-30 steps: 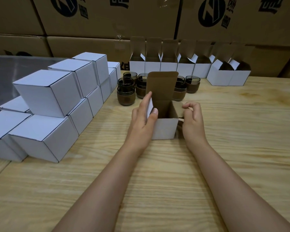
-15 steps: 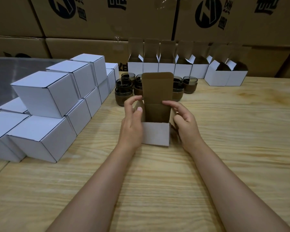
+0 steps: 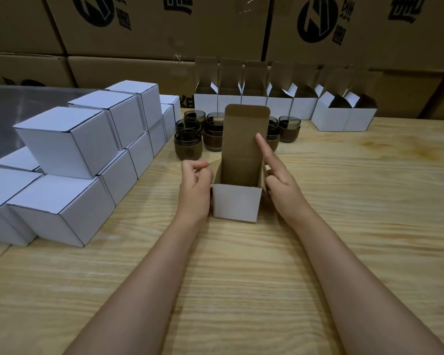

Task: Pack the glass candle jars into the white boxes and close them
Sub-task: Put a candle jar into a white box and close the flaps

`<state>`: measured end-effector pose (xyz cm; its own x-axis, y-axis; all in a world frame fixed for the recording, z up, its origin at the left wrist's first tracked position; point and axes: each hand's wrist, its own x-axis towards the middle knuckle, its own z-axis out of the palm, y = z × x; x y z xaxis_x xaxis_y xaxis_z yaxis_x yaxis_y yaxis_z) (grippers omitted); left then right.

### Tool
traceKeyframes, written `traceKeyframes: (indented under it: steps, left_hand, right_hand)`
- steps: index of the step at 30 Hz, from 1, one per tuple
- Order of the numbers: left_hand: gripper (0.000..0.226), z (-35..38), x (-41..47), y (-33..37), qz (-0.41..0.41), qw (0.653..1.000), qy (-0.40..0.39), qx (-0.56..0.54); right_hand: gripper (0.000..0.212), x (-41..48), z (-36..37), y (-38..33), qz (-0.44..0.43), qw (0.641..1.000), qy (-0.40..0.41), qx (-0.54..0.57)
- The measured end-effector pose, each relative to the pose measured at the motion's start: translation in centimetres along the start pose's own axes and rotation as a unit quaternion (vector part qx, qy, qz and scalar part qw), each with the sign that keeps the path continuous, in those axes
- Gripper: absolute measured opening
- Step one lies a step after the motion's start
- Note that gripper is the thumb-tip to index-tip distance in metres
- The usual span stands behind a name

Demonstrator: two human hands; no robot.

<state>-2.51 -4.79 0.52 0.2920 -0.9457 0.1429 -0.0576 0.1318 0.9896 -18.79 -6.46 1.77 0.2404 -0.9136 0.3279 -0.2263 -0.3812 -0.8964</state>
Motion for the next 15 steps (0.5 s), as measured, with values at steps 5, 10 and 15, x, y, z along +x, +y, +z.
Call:
traceKeyframes:
  steps: [5, 10, 15]
  left_hand:
    - [0.014, 0.0, -0.3, 0.1, 0.031, 0.999, -0.036, -0.015]
    - [0.024, 0.1, -0.1, 0.0, 0.051, 0.997, -0.051, -0.036]
    - [0.023, 0.1, -0.2, -0.1, 0.052, 0.996, -0.061, -0.027]
  right_hand:
    - [0.076, 0.1, -0.3, 0.5, 0.04, 0.999, 0.017, 0.003]
    - [0.057, 0.1, -0.3, 1.4, 0.083, 0.996, 0.009, 0.029]
    - [0.056, -0.1, -0.4, 1.4, 0.072, 0.994, 0.004, 0.088]
